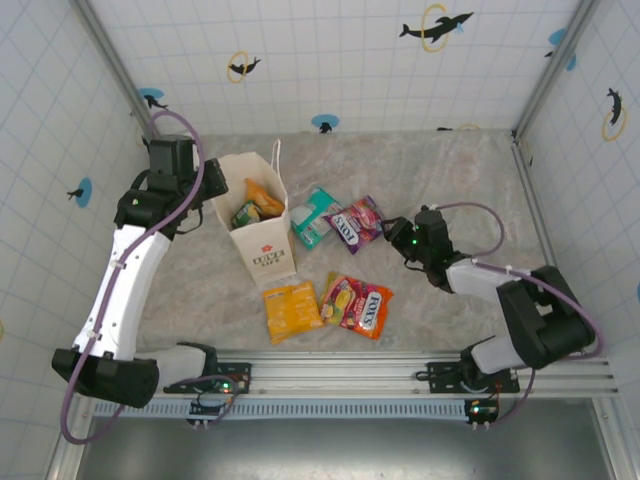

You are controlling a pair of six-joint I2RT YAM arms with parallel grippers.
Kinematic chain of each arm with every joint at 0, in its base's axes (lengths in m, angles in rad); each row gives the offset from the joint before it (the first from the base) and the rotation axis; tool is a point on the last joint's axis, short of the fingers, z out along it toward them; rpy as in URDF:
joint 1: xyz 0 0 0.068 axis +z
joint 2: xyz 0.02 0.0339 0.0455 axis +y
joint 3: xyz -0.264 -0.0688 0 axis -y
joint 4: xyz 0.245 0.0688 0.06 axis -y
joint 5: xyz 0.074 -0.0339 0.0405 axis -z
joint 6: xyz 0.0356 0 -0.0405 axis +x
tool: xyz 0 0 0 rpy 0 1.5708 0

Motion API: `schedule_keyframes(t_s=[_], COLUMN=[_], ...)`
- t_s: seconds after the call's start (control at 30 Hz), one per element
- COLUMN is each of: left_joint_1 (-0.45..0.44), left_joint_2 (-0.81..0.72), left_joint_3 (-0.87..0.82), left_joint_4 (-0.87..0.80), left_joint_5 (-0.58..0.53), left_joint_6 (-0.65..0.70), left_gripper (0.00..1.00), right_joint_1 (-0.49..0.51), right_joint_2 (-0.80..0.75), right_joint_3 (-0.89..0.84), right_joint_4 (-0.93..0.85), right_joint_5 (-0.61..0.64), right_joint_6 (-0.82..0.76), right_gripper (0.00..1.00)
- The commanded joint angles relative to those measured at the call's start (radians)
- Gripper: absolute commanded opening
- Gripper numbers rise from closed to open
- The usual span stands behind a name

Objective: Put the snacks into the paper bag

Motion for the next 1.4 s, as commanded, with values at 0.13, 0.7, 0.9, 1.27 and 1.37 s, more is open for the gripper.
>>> schedule_keyframes(t_s=[0.13,0.7,0.9,1.27,1.37], left_joint_1=[0.006,0.005,0.006,0.006,0.006], left_joint_2=[-0.005,0.011,0.015,0.02,0.016], left_joint_3=[-0.006,-0.008,-0.009,-0.003,-0.001], left_joint_4=[-0.005,-0.008,-0.008,-0.018,-0.018], left_joint_5=[-0.004,-0.005,-0.005,-0.006,-0.012], left_joint_6=[0.007,0.011,0.008,0.005,0.006], left_gripper=[0.0,0.0,0.0,0.0,0.0], right_joint_1=[-0.005,-0.001,0.0,-0.002,-0.003], right_joint_2=[0.109,0.289,0.332,0.421,0.436], right_joint_3=[0.057,0.146,0.168,0.185,0.195], right_joint_4=[0.101,0.17,0.158,0.208,0.207], right_joint_5=[-0.025,-0.026,-0.002,-0.001,0.001], right_joint_6=[0.092,0.147,0.14,0.153,0.147], right_gripper=[0.56,0.55,0.55,0.5,0.41])
